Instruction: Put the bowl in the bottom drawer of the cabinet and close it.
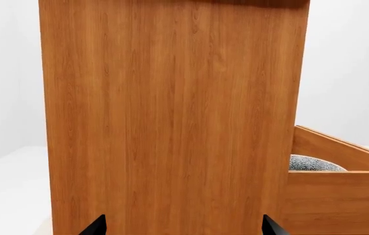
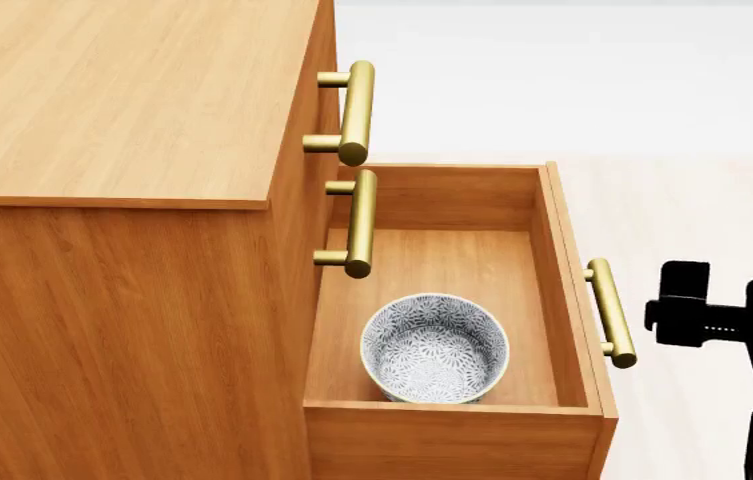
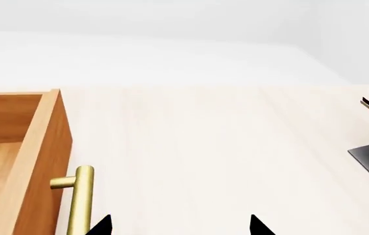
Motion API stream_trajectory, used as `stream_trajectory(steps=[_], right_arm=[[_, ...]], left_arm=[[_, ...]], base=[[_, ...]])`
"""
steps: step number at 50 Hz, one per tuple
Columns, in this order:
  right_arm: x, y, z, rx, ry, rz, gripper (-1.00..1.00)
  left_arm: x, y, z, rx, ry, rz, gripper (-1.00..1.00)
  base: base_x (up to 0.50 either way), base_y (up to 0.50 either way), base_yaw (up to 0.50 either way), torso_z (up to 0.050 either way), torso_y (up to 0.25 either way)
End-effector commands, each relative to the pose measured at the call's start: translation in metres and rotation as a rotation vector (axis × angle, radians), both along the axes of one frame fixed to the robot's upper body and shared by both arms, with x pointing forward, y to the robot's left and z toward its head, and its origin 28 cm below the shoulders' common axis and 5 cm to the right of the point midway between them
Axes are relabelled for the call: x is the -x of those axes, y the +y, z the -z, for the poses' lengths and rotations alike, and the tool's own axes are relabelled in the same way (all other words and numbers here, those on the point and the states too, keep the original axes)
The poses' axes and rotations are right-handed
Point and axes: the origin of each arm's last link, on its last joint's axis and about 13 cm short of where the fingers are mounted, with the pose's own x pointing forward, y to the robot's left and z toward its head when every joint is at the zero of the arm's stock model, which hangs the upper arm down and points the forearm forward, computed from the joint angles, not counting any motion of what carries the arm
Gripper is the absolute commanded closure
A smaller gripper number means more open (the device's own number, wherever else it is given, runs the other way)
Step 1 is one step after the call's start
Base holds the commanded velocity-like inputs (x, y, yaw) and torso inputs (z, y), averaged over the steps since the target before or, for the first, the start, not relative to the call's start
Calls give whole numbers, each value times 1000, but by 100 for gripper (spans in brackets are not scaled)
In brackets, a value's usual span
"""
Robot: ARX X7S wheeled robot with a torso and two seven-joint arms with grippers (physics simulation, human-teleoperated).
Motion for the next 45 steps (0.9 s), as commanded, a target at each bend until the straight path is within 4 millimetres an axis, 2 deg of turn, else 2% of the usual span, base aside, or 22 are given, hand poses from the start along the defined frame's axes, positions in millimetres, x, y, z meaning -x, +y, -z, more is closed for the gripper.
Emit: stream_trajectory(steps=[1, 20, 26, 28, 45], right_arm=[[8, -3, 18, -11, 19, 12, -100], [21, -5, 46, -16, 70, 25, -100], [23, -6, 50, -21, 82, 33, -100], [23, -5, 55, -21, 90, 32, -100], [25, -5, 70, -21, 118, 46, -100]], left_arm=[[0, 0, -1, 4, 1, 0, -100], [2, 0, -1, 0, -8, 8, -100], [1, 0, -1, -18, -13, -6, -100], [0, 2, -4, 56, -3, -6, -100], [1, 0, -2, 25, -8, 12, -100]], base=[[0, 0, 0, 0, 0], [0, 0, 0, 0, 0], [0, 0, 0, 0, 0], [0, 0, 0, 0, 0], [0, 0, 0, 0, 0]])
